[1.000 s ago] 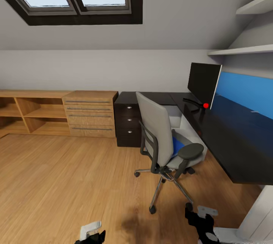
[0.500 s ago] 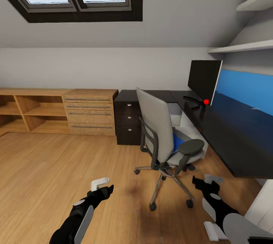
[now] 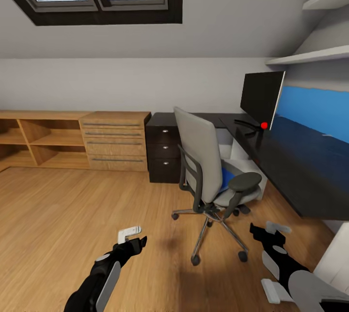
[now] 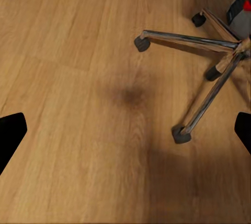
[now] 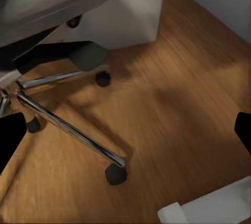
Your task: In the bedroom, organize the workspace by keeping the computer under the desk, ensuring the monitor is on the desk, placing the keyboard on the desk next to the monitor, placing the mouse on the desk next to the keyboard, moving the folder from the swivel chair onto the desk next to the mouse, stacking the notebook on top of the folder with the pen on top of the notebook, and positioning the swivel chair next to the desk.
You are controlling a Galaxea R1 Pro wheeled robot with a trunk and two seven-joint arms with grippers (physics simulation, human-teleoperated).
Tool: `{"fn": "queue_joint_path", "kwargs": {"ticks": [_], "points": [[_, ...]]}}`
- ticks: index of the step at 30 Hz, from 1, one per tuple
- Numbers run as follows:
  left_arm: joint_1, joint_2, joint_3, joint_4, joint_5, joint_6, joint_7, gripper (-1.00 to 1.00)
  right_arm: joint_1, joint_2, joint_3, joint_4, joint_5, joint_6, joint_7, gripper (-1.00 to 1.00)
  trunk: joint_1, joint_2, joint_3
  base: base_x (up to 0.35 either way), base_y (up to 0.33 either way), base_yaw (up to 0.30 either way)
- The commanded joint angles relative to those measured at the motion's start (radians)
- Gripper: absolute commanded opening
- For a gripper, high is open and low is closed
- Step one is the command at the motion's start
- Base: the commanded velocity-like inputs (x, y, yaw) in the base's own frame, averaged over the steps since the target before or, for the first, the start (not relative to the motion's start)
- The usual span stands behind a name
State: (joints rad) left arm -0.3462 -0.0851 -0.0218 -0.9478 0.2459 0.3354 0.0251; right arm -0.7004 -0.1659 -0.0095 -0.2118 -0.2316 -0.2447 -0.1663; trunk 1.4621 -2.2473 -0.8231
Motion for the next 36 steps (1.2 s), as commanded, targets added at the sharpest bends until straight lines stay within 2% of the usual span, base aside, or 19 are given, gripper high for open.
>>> {"fn": "queue_joint_path", "kwargs": {"ticks": [1,5,6,11,12,17,24,28,31,36], "points": [[-0.001,-0.001,-0.001,-0.010,0.008,0.005,-0.002,1.00,-0.001,-0.001,-0.001,0.000,-0.006,-0.004,0.001,1.00,0.004,-0.008,-0.004,0.000,0.000,0.000],[0.004,-0.003,-0.003,-0.096,0.009,0.011,-0.035,1.00,-0.001,-0.006,-0.002,0.000,-0.006,-0.003,0.001,1.00,0.019,-0.036,-0.017,0.000,0.000,0.000],[0.020,-0.003,-0.003,-0.152,0.009,0.017,-0.049,1.00,-0.001,-0.009,-0.002,0.000,-0.006,-0.002,0.001,1.00,0.023,-0.043,-0.020,0.000,0.000,0.000],[0.102,-0.004,-0.005,-0.295,0.008,0.063,-0.068,1.00,-0.001,-0.013,-0.013,-0.003,-0.011,-0.001,0.000,1.00,0.042,-0.078,-0.036,0.000,0.000,0.000],[0.154,-0.004,-0.018,-0.371,0.008,0.117,-0.073,1.00,-0.001,-0.013,-0.036,-0.006,-0.032,-0.001,-0.001,1.00,0.046,-0.085,-0.039,0.000,0.000,0.000],[0.183,0.000,-0.047,-0.420,0.008,0.157,-0.076,1.00,-0.002,-0.012,-0.053,-0.017,-0.051,-0.002,-0.001,1.00,0.065,-0.120,-0.054,0.000,0.000,0.000],[0.190,0.001,-0.053,-0.431,0.008,0.167,-0.077,1.00,-0.012,-0.007,-0.057,-0.061,-0.057,0.000,-0.001,1.00,0.092,-0.169,-0.076,0.000,0.000,0.000],[0.191,0.002,-0.055,-0.435,0.009,0.169,-0.077,1.00,-0.078,-0.006,-0.058,-0.070,-0.061,0.019,-0.018,1.00,0.107,-0.197,-0.089,0.000,0.000,0.000],[0.191,0.002,-0.055,-0.437,0.009,0.169,-0.077,1.00,-0.113,-0.010,-0.059,-0.070,-0.075,0.062,-0.035,1.00,0.119,-0.218,-0.098,0.000,0.000,0.000],[0.192,0.002,-0.055,-0.460,0.009,0.172,-0.077,1.00,-0.137,-0.017,-0.059,-0.064,-0.093,0.110,-0.043,1.00,0.138,-0.253,-0.114,0.000,0.000,0.000]]}}
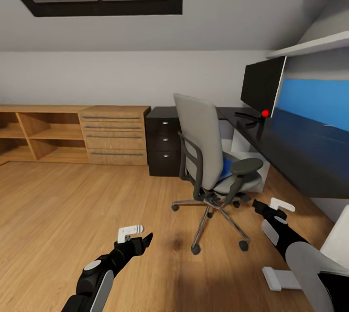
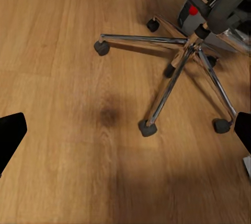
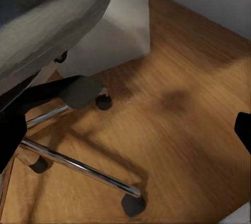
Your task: In the bedroom, organize the workspace by keeping the computer under the desk, ensuring the monitor is on the desk, placing the keyboard on the desk next to the monitor, placing the mouse on the desk next to the keyboard, moving the folder from the swivel chair onto the desk next to the mouse, stacking the notebook on top of the folder with the pen on top of the notebook, and positioning the swivel chair next to the desk.
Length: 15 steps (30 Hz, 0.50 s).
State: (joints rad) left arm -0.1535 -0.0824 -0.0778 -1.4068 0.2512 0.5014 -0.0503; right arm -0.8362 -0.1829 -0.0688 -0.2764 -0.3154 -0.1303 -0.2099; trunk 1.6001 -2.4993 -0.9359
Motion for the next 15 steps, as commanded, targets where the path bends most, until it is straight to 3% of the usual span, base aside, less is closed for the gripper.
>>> {"fn": "queue_joint_path", "kwargs": {"ticks": [1,6,10,15], "points": [[0.000,0.000,0.001,-0.004,0.003,0.006,-0.002,1.00,-0.002,0.000,0.000,0.002,-0.009,-0.003,0.000,1.00,0.000,-0.001,-0.005,0.000,0.000,0.000],[0.000,0.000,0.001,-0.012,0.003,0.007,-0.002,1.00,-0.004,-0.001,0.002,0.012,-0.008,-0.002,0.001,1.00,0.003,-0.002,-0.024,0.000,0.000,0.000],[0.000,-0.002,0.000,-0.014,0.004,0.009,-0.002,1.00,-0.004,0.000,0.004,0.039,-0.007,-0.072,0.001,1.00,0.004,-0.003,-0.040,0.000,0.000,0.000],[0.000,-0.001,0.000,-0.014,0.004,0.010,-0.002,1.00,-0.004,0.001,0.008,0.043,-0.006,-0.116,0.000,1.00,0.004,-0.003,-0.040,0.000,0.000,0.000]]}}
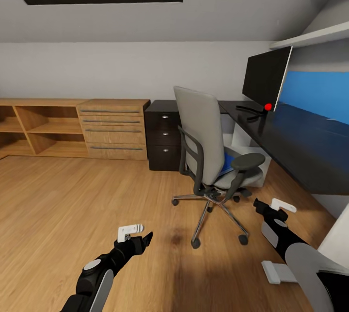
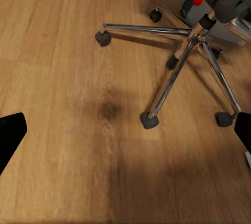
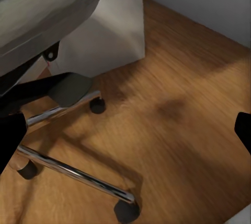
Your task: In the bedroom, organize the workspace by keeping the computer under the desk, ensuring the monitor is on the desk, placing the keyboard on the desk next to the monitor, placing the mouse on the desk next to the keyboard, moving the folder from the swivel chair onto the desk next to the mouse, stacking the notebook on top of the folder with the pen on top of the notebook, and positioning the swivel chair next to the desk.
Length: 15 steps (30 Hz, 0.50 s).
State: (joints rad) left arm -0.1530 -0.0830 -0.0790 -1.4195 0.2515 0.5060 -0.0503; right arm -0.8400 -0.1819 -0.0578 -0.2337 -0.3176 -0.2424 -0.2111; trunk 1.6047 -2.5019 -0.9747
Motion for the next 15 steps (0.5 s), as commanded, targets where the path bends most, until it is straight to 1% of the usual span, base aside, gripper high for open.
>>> {"fn": "queue_joint_path", "kwargs": {"ticks": [1,5,10,15], "points": [[0.000,0.000,0.001,-0.001,0.003,0.006,-0.002,1.00,-0.001,0.000,-0.003,0.001,-0.003,-0.007,0.002,1.00,0.000,0.000,-0.001,0.000,0.000,0.000],[0.000,0.001,0.001,0.000,0.003,0.006,-0.002,1.00,-0.001,0.001,0.000,0.001,-0.001,-0.016,0.002,1.00,0.000,0.000,-0.001,0.000,0.000,0.000],[0.000,0.001,0.002,0.002,0.003,0.005,-0.002,1.00,-0.001,0.003,0.023,-0.003,0.021,-0.022,0.002,1.00,0.000,0.000,-0.001,0.000,0.000,0.000],[0.000,0.002,0.002,0.004,0.003,0.005,-0.002,1.00,-0.001,0.005,0.036,-0.005,0.033,-0.029,0.002,1.00,0.000,0.000,-0.001,0.000,0.000,0.000]]}}
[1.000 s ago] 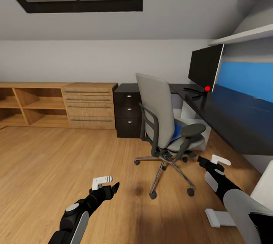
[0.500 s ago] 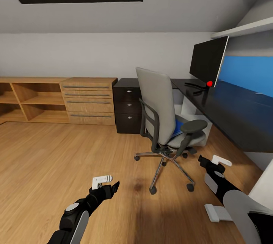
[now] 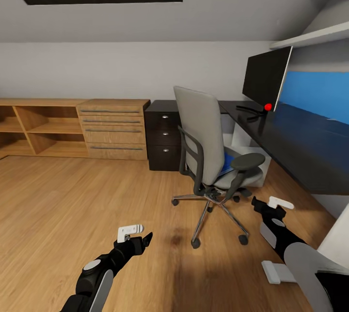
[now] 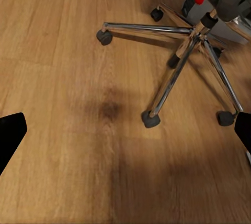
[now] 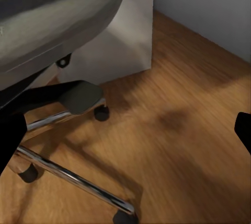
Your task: In the bedroom, organize the workspace by keeping the computer under the desk, ensuring the monitor is on the desk, placing the keyboard on the desk next to the monitor, placing the mouse on the desk next to the keyboard, moving the folder from the swivel chair onto the desk next to the mouse, stacking the notebook on top of the folder with the pen on top of the notebook, and positioning the swivel chair next to the desk.
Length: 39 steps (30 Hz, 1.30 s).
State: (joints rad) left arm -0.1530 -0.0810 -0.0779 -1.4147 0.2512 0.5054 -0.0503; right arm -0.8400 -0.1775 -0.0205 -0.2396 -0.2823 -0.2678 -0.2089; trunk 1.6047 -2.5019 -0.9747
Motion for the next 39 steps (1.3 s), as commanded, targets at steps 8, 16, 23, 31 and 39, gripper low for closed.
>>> {"fn": "queue_joint_path", "kwargs": {"ticks": [8,16,23,31,39], "points": [[0.000,0.000,0.001,0.001,0.002,0.005,-0.002,1.00,-0.001,0.001,0.002,0.002,0.000,-0.018,0.000,1.00,0.000,0.000,-0.001,0.000,0.000,0.000],[0.000,0.000,0.001,0.003,0.002,0.006,-0.002,1.00,-0.001,0.002,0.002,0.003,-0.001,-0.021,0.001,1.00,0.000,0.000,-0.001,0.081,-0.026,0.000],[0.000,0.000,0.001,0.005,0.003,0.007,-0.002,1.00,0.000,0.010,0.001,0.004,-0.002,-0.022,0.002,1.00,0.000,0.000,-0.001,0.123,-0.071,0.000],[0.000,0.000,0.001,0.011,0.002,0.006,-0.002,1.00,0.001,0.028,0.001,0.001,0.000,-0.030,0.002,1.00,0.000,0.000,-0.001,0.087,-0.005,0.000],[0.000,0.000,0.001,0.013,0.003,0.007,-0.002,1.00,0.001,0.030,0.001,0.004,-0.001,-0.047,0.002,1.00,0.000,0.000,-0.001,0.013,0.000,0.000]]}}
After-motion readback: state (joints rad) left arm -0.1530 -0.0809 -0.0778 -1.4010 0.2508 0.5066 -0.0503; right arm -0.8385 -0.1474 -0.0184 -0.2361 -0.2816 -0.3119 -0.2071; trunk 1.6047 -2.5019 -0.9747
